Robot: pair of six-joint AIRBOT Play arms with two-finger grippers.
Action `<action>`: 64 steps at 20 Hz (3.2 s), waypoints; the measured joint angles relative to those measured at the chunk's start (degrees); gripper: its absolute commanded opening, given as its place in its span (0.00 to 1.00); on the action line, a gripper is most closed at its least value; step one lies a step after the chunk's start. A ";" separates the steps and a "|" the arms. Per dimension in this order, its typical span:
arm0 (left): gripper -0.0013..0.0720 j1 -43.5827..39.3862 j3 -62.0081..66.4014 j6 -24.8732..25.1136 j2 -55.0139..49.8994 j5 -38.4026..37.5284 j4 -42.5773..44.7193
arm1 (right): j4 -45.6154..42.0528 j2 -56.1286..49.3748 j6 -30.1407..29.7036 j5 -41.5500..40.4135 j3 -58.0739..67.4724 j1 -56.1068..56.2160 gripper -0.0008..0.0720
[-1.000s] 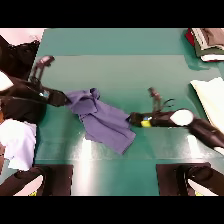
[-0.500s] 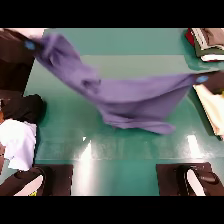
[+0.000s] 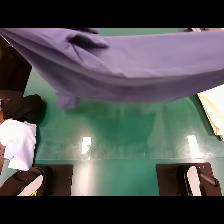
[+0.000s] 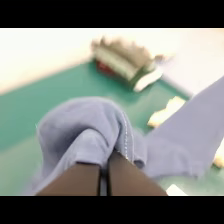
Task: Fold the shirts.
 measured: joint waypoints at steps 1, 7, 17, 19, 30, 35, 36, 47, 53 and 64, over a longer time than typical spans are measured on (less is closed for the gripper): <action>0.05 0.00 0.44 -0.07 0.66 1.25 -0.68 | -0.17 -1.29 -0.02 0.92 3.10 -0.31 0.03; 0.05 -0.02 -2.58 -0.55 1.40 4.13 5.46 | -0.26 -14.36 3.87 10.95 19.58 -1.01 0.03; 0.05 -0.02 -18.78 -1.29 -20.11 -0.04 6.56 | -12.92 -34.40 5.70 18.05 7.06 13.73 0.03; 0.05 -0.02 -20.00 -0.66 -26.32 -0.28 5.86 | -18.12 -36.48 5.31 14.12 2.60 20.17 0.03; 0.81 0.00 -21.33 1.51 -40.59 3.65 7.26 | -29.79 -47.47 4.98 -5.38 -6.08 34.56 0.12; 0.81 0.28 -21.33 1.49 -41.00 2.47 14.82 | -29.83 -48.61 5.35 -6.69 -6.32 30.38 0.80; 0.81 0.72 -21.33 1.49 -40.94 1.40 15.93 | -29.83 -48.24 5.42 -6.47 -6.32 29.35 0.80; 0.73 11.41 -48.59 2.82 -30.36 -2.19 13.16 | -29.77 -38.21 3.78 -2.14 -11.85 26.01 0.80; 0.73 12.11 -65.29 5.42 -27.15 6.29 7.76 | -29.79 -31.93 3.52 -5.03 -21.68 27.39 0.80; 0.05 9.62 -69.79 6.23 -26.69 12.09 6.27 | -29.79 -28.59 3.28 -1.88 -26.45 27.58 0.80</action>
